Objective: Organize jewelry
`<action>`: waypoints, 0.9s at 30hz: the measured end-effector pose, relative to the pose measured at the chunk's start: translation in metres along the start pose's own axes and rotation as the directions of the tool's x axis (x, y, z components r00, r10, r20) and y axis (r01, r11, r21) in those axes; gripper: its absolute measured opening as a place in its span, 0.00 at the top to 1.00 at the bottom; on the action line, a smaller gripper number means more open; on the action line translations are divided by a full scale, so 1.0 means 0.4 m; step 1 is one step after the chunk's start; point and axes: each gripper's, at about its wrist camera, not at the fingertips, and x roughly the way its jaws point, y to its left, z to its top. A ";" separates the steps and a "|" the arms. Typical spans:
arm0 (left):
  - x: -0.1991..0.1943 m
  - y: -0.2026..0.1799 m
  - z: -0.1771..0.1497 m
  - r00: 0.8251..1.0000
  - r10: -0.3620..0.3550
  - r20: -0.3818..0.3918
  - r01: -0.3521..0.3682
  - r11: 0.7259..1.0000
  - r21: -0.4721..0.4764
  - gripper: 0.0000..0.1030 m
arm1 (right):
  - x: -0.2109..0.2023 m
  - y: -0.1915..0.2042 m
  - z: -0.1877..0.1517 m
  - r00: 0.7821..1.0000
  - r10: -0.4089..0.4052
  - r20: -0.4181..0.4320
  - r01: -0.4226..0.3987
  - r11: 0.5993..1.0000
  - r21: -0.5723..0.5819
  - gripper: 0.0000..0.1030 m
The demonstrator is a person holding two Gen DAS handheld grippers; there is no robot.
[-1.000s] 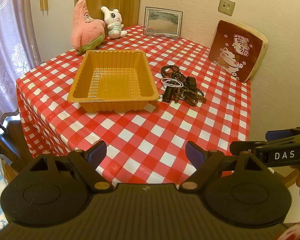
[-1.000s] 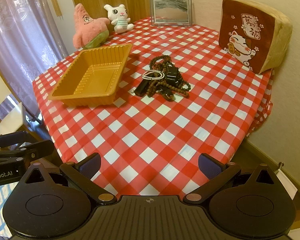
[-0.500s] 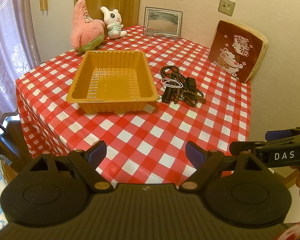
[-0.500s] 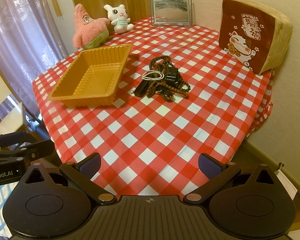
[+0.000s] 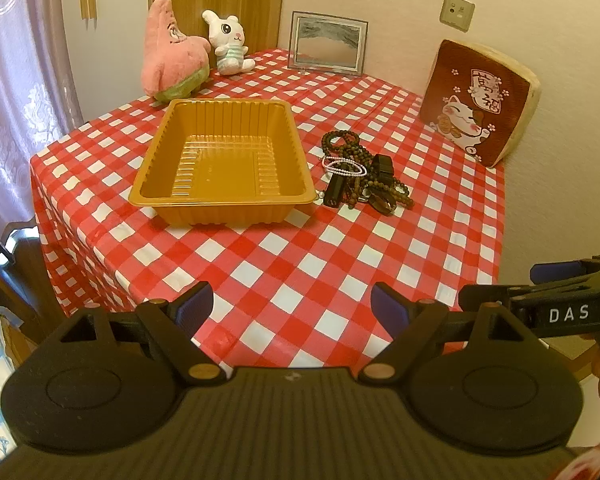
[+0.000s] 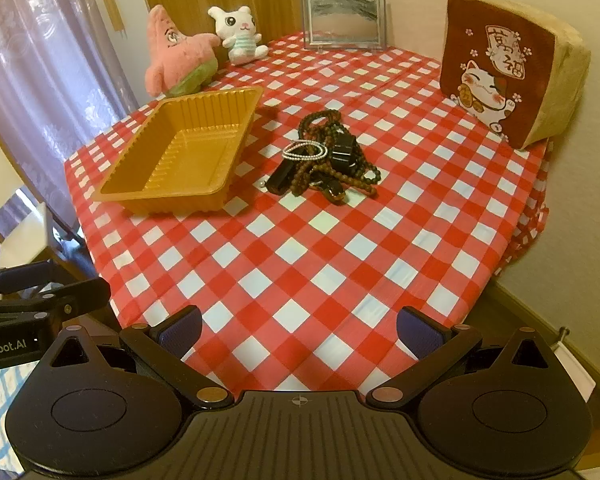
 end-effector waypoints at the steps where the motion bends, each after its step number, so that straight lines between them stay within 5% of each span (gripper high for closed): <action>1: 0.008 0.002 0.001 1.000 -0.002 -0.004 0.002 1.000 -0.003 0.18 | 0.007 0.000 0.003 1.000 0.001 -0.003 -0.001 1.000 0.000 0.00; 15: 0.091 0.032 0.015 0.999 -0.017 -0.041 0.011 0.989 -0.146 0.18 | 0.083 -0.077 0.037 0.999 0.028 -0.036 -0.027 0.999 0.031 0.00; 27: 0.193 0.117 0.026 0.987 0.156 0.039 -0.134 0.933 -0.334 0.23 | 0.198 -0.185 0.133 0.995 0.091 0.040 -0.095 0.989 0.116 0.00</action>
